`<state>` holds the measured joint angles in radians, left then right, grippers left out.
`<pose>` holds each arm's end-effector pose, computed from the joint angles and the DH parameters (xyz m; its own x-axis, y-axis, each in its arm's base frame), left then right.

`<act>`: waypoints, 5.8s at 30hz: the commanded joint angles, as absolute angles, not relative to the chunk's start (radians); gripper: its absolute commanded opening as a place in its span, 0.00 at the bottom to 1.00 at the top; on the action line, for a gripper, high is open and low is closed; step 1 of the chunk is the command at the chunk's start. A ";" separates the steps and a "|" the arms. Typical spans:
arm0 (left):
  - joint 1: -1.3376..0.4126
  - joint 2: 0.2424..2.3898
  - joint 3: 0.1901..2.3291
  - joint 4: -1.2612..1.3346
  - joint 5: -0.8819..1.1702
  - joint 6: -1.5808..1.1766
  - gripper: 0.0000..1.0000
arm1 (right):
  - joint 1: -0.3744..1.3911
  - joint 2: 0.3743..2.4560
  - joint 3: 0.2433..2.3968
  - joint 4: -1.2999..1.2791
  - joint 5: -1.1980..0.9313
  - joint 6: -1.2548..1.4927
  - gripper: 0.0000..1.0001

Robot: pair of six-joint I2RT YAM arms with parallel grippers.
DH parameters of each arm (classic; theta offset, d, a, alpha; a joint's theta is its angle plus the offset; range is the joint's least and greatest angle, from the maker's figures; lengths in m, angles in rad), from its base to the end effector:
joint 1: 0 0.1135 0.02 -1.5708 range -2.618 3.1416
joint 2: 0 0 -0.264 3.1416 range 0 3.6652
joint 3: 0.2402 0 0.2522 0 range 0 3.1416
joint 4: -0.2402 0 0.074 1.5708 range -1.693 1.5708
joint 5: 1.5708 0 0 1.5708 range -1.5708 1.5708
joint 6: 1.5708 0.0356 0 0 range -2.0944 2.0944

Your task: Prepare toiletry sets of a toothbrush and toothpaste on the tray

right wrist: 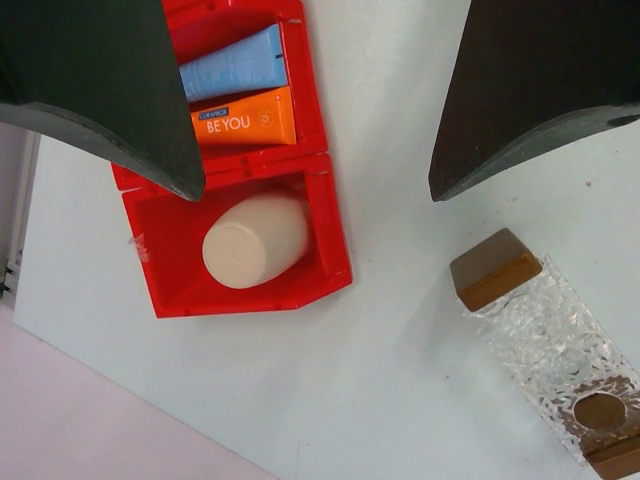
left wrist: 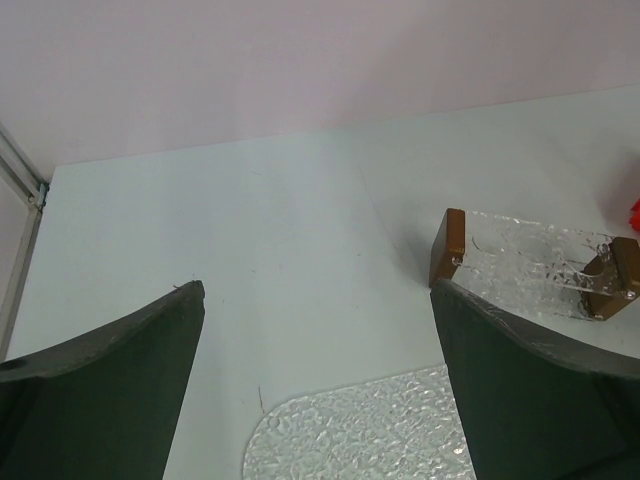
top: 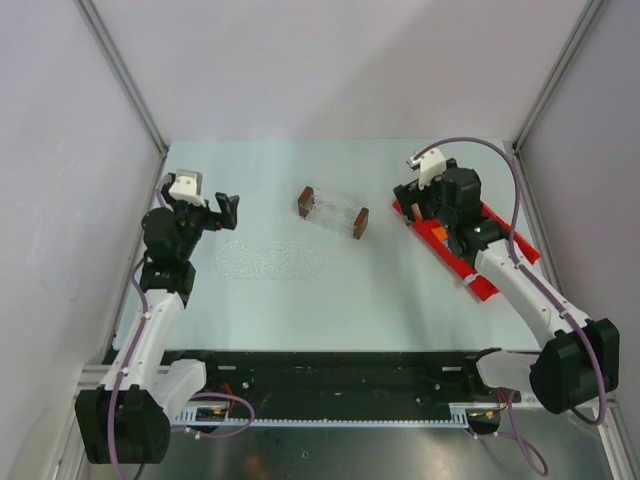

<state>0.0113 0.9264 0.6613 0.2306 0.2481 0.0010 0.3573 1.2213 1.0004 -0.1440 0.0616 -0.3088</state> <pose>0.2221 -0.0062 0.3145 -0.0343 0.0006 -0.9994 0.2345 0.9721 -0.0075 0.2669 0.0973 0.3273 -0.2288 -0.4092 -0.8833 -0.3828 0.8721 -0.3048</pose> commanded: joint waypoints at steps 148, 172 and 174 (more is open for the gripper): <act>0.202 0.980 0.736 0.158 0.176 0.006 1.00 | 0.856 2.172 1.940 -0.485 -0.468 -0.604 0.28; 0.230 0.991 0.736 0.153 0.229 0.006 1.00 | 0.887 2.333 2.105 -0.517 -0.491 -0.632 0.28; 0.232 0.994 0.736 0.153 0.230 0.006 1.00 | 0.888 2.338 2.103 -0.517 -0.485 -0.632 0.29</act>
<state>0.2184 1.0004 0.6979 0.1432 0.1997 0.0074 0.8822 2.3344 2.0434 -0.5568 -0.4694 -0.6228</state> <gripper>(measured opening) 0.996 0.796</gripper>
